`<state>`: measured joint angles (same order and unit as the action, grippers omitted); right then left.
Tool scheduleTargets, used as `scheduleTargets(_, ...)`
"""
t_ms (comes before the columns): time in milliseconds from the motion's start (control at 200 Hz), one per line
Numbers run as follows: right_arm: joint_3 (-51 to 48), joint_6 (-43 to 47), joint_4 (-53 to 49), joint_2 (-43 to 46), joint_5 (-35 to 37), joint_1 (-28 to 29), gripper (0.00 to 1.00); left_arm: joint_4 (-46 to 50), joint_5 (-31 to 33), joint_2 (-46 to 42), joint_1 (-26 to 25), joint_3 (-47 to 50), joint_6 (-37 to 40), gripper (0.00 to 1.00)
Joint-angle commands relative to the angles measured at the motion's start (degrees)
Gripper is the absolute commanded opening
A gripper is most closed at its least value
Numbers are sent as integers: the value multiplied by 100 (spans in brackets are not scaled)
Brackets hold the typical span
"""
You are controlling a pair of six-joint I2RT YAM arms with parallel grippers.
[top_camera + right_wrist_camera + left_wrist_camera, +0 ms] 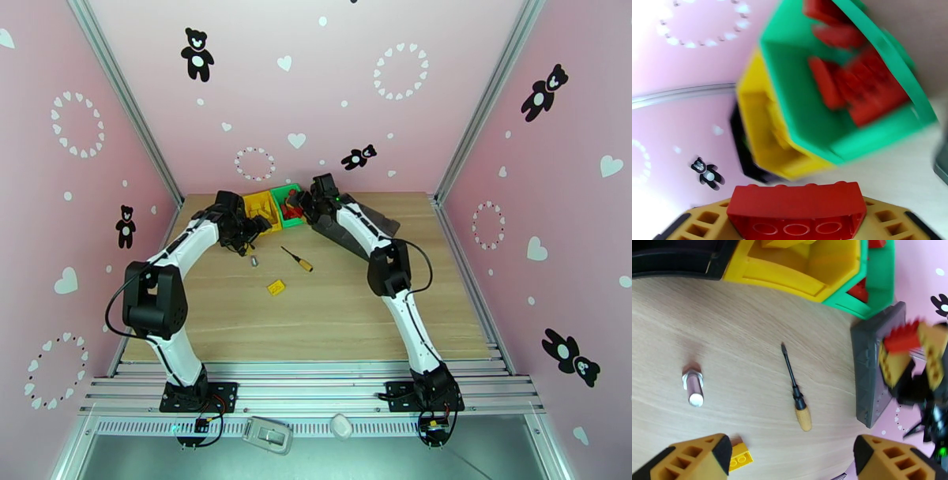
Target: Sort the legos into containers by color
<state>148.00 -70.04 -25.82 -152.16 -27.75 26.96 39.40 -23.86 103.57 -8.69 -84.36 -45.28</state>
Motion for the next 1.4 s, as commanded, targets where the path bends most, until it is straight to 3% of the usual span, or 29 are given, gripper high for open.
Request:
scheduleTargets(0, 680, -664, 463, -559, -133, -94, 84, 16, -47, -224, 58, 12, 57, 87)
scheduleTargets(315, 628, 155, -66, -151, -518, -163, 89, 729, 399, -182, -54, -259, 934, 86)
scheduleTargets(551, -273, 1427, -1081, 1018, -466, -143, 86, 1017, 948, -112, -718, -59, 1735, 81)
scheduleTargets(691, -1392, 2294, -1831, 1929, -154, -164, 80, 1081, 1215, 94, -1060, 92, 2132, 77)
scheduleTargets(836, -3168, 2807, -1939, 3029, 177, -165, 76, 1088, 1384, 407, -1325, 137, 2455, 76)
scheduleTargets(1121, -6363, 2715, -1223, 4867, 425, -170, 73, 875, 1438, 916, -1510, 497, 2675, 77)
scheduleTargets(1396, -7337, 2495, -855, 5422, 559, -162, 69, 616, 1238, 823, -1811, 1026, 2687, 78)
